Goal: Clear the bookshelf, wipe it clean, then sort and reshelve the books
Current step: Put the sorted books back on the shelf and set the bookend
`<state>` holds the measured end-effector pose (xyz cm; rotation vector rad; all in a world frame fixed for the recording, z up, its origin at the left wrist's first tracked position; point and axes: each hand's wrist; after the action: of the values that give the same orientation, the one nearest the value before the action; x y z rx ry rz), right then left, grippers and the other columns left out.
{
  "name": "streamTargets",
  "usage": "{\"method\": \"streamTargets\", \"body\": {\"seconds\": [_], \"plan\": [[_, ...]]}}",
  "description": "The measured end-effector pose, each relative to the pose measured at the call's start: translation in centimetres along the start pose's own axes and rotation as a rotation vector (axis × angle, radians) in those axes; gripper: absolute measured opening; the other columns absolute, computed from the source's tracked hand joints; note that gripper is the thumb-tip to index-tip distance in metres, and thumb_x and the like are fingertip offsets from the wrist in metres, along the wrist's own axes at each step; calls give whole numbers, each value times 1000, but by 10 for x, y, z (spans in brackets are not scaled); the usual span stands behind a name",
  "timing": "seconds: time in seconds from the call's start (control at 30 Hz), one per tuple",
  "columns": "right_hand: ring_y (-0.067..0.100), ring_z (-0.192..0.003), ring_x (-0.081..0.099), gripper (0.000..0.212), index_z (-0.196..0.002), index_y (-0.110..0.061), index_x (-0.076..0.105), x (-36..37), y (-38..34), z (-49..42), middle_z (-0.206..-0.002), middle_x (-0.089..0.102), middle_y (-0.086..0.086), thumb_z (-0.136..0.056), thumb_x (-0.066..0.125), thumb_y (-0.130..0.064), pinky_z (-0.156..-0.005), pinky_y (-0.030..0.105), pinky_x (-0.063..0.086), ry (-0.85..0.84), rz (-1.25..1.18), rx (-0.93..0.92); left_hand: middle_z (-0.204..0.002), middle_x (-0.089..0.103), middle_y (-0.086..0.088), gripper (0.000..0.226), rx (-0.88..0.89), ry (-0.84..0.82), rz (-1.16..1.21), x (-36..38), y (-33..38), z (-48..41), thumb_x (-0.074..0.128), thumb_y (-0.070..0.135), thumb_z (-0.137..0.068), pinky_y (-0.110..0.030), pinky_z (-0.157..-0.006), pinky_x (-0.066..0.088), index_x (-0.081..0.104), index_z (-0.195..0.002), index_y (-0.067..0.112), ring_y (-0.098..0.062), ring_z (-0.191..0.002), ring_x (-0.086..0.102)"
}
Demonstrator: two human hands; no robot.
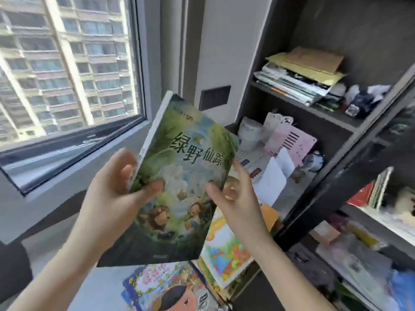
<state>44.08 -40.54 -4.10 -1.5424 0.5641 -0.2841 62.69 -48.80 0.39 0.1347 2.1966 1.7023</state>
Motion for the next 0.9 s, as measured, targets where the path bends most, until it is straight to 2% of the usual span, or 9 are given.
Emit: {"method": "streamTargets", "body": {"seconds": [0.13, 0.27, 0.4, 0.5, 0.57, 0.67, 0.77, 0.83, 0.9], "plan": [[10, -103, 64, 72, -133, -40, 35, -49, -40, 13, -122, 60, -5, -81, 75, -13, -84, 26, 54, 255, -124, -242, -76, 73, -6, 26, 41, -158, 286, 32, 56, -11, 73, 3, -67, -42, -48, 56, 53, -76, 18, -24, -58, 68], [13, -105, 64, 79, -128, -45, 34, -100, -83, 34, -122, 61, 4, -76, 76, -2, -88, 32, 54, 392, -130, -467, -73, 73, -5, 41, 186, -290, 337, 60, 109, -8, 83, 2, -50, -37, -52, 56, 60, -78, 23, -19, -58, 66], [13, -107, 63, 80, -129, -41, 36, -154, -114, 70, -123, 60, 6, -76, 74, 5, -88, 32, 54, 459, -134, -618, -80, 74, 1, 42, 332, -424, 386, 97, 152, 15, 73, -1, -57, -30, -62, 59, 66, -90, 24, -12, -67, 69], [16, -117, 58, 79, -129, -41, 40, -209, -130, 105, -132, 55, 3, -78, 69, 12, -97, 42, 50, 499, -129, -730, -82, 75, 6, 38, 407, -477, 412, 140, 180, 52, 79, 3, -59, -23, -65, 58, 73, -82, 33, -8, -70, 69], [18, -126, 51, 79, -130, -42, 43, -247, -139, 125, -140, 49, 0, -78, 68, 12, -104, 50, 43, 534, -110, -779, -86, 75, 9, 25, 446, -489, 425, 173, 196, 79, 83, 18, -68, -24, -70, 58, 73, -83, 35, -6, -75, 69], [15, -128, 49, 80, -130, -44, 42, -309, -148, 148, -145, 45, -3, -80, 64, 14, -102, 50, 45, 549, -70, -786, -81, 74, 13, 17, 443, -383, 476, 235, 226, 109, 82, 45, -68, -34, -71, 56, 72, -81, 40, -4, -70, 68], [4, -130, 45, 80, -130, -55, 38, -373, -152, 166, -144, 45, -11, -85, 65, 5, -103, 37, 46, 573, 96, -759, -83, 75, 1, 18, 353, -360, 643, 301, 261, 130, 83, 35, -66, -47, -74, 53, 75, -81, 30, -17, -67, 66], [-9, -129, 39, 70, -137, -51, 31, -410, -152, 170, -143, 39, -22, -89, 66, -14, -103, 20, 41, 720, 446, -704, -87, 75, -5, 13, 297, -360, 731, 342, 279, 142, 79, 27, -72, -53, -78, 54, 75, -84, 21, -26, -73, 68], [3, -135, 36, 60, -143, -39, 37, -437, -148, 176, -148, 36, -16, -89, 63, -39, -109, 29, 37, 891, 880, -639, -88, 75, -7, 3, 243, -342, 785, 380, 295, 150, 73, 19, -82, -58, -79, 55, 74, -85, 19, -35, -82, 70]]}}
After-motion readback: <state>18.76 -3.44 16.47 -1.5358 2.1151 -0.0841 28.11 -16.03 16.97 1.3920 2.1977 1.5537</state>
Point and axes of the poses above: each hand's wrist, its own z-axis away from the middle knuckle, its own x-axis out of the palm, y = z × x
